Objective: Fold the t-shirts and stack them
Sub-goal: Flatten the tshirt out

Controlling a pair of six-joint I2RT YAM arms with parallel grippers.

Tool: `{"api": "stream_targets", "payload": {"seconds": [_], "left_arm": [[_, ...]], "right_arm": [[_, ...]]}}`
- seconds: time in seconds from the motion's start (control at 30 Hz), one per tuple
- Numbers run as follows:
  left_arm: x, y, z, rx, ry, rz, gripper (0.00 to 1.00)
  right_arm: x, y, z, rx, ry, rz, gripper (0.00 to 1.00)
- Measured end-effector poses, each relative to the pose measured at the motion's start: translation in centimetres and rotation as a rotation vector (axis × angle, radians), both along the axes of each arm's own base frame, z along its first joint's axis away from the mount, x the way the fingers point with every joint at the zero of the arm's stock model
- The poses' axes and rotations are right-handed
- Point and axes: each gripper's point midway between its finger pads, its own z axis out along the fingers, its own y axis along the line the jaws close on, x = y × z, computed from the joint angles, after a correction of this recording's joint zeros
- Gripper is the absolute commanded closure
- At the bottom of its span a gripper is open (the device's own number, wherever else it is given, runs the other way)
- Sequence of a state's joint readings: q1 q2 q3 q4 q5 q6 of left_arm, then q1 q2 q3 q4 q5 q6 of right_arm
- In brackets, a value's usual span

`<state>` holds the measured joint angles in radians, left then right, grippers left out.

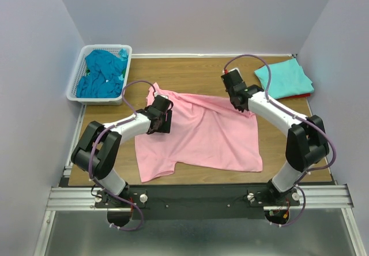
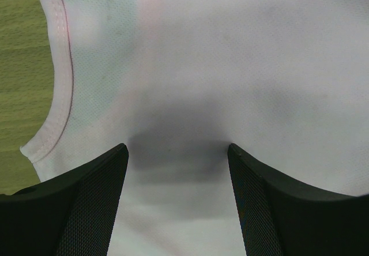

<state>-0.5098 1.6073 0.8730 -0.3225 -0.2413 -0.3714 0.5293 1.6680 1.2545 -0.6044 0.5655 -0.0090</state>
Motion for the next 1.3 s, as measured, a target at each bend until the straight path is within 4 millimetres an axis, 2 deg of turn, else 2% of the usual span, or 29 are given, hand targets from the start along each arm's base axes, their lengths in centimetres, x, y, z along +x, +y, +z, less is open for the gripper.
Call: {"api": "stream_targets", "payload": {"seconds": [0.13,0.4,0.67,0.83,0.97,1.07,1.13,1.23,1.3], "left_arm": [[0.0,-0.1,0.0,-0.002,0.002,-0.002,0.22],[0.1,-0.3,-0.1,-0.012,0.002,-0.006,0.22],[0.3,-0.5,-0.1,-0.025,0.003,-0.007,0.22],[0.4,-0.6,-0.2,-0.031,0.004,-0.008,0.22],[0.4,-0.6,-0.2,-0.035,0.005,-0.002,0.22],[0.3,-0.6,-0.2,-0.04,0.004,0.005,0.22],[0.3,-0.6,-0.1,-0.044,0.002,0.01,0.22],[-0.1,-0.4,0.0,-0.045,0.009,0.016,0.22],[-0.5,-0.2,0.3,-0.044,0.016,0.021,0.22]], "right_arm": [[2.8,-2.9,0.9,0.007,-0.057,-0.105,0.99],[6.2,-7.9,-1.1,0.002,-0.069,-0.25,0.99],[10.1,-11.9,-1.5,0.03,-0.132,-0.379,0.99],[10.8,-14.5,-2.0,0.046,-0.156,-0.474,0.98],[10.7,-15.8,-2.6,0.056,-0.163,-0.529,0.93],[10.5,-16.1,-2.7,0.068,-0.17,-0.55,0.88],[10.3,-16.0,-2.9,0.072,-0.167,-0.554,0.81],[9.9,-15.3,-3.0,0.115,-0.157,-0.536,0.63],[10.1,-14.3,-2.7,0.177,-0.154,-0.506,0.58]]}}
